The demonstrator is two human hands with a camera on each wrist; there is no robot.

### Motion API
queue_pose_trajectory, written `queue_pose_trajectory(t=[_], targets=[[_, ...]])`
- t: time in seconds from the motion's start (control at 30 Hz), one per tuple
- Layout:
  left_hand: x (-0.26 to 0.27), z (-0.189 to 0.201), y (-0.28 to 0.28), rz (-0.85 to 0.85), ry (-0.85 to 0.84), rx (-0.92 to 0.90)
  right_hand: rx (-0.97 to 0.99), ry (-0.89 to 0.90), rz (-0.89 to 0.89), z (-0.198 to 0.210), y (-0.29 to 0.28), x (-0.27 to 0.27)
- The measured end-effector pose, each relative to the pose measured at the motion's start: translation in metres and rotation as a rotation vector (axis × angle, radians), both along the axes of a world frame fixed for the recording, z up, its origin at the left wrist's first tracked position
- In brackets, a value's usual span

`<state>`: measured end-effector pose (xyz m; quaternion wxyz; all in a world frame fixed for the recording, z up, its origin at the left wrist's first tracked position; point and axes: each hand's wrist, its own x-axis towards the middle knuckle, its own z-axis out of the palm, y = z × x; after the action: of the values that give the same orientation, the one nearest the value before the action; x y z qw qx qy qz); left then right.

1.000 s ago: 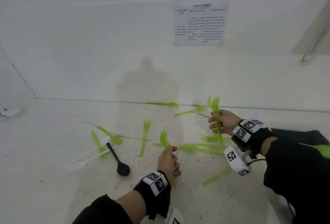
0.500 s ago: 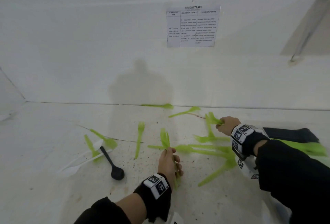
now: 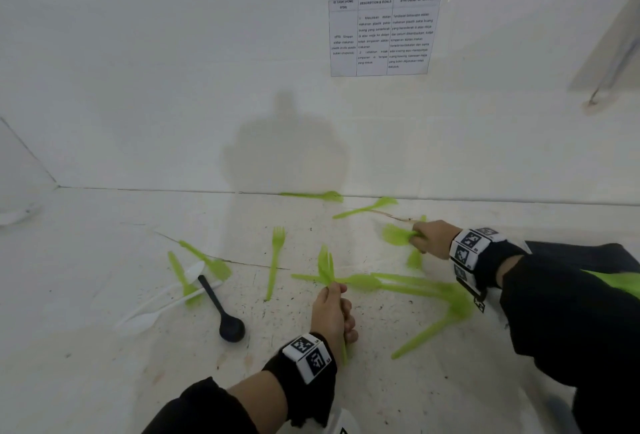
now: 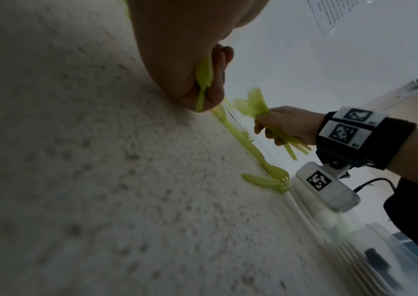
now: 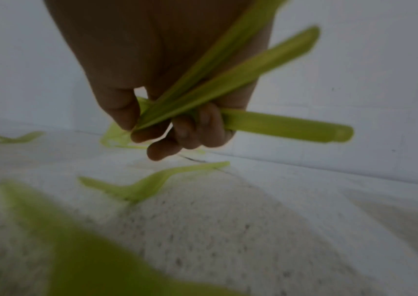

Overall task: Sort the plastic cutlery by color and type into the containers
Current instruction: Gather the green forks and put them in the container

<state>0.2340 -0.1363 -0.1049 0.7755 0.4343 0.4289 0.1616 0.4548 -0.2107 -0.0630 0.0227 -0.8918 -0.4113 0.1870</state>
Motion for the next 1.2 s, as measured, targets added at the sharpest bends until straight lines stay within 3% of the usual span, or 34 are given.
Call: queue_pose_trajectory(t=[0.1, 0.17, 0.43, 0.63, 0.7, 0.87, 0.97, 1.07, 1.2], targets=[[0.001, -0.001, -0.003, 0.002, -0.001, -0.016, 0.135, -0.040, -0.007, 0.005, 0.001, 0.008], [0.001, -0.001, -0.005, 0.002, -0.005, -0.022, 0.122, -0.075, 0.028, 0.007, 0.000, 0.014], [0.003, 0.003, -0.002, -0.002, -0.012, -0.011, -0.287, -0.191, 0.271, -0.002, 0.002, 0.014], [0.006, 0.005, -0.001, -0.049, 0.014, 0.060, -0.120, -0.150, 0.077, 0.005, -0.004, 0.008], [0.010, 0.004, -0.005, -0.160, 0.074, 0.156, -0.012, -0.163, 0.003, 0.011, -0.007, 0.003], [0.027, 0.010, -0.026, -0.780, 0.321, 0.857, 0.223, 0.014, -0.251, 0.020, -0.025, -0.006], [0.040, 0.014, -0.046, -1.079, 0.429, 1.082, 0.266, 0.075, -0.385, 0.024, -0.040, -0.005], [0.050, 0.017, -0.057, -1.144, 0.561, 1.170, 0.284, 0.103, -0.427, 0.028, -0.055, -0.006], [0.056, 0.020, -0.054, -1.148, 0.575, 1.167, 0.341, 0.158, -0.471, 0.030, -0.069, -0.008]])
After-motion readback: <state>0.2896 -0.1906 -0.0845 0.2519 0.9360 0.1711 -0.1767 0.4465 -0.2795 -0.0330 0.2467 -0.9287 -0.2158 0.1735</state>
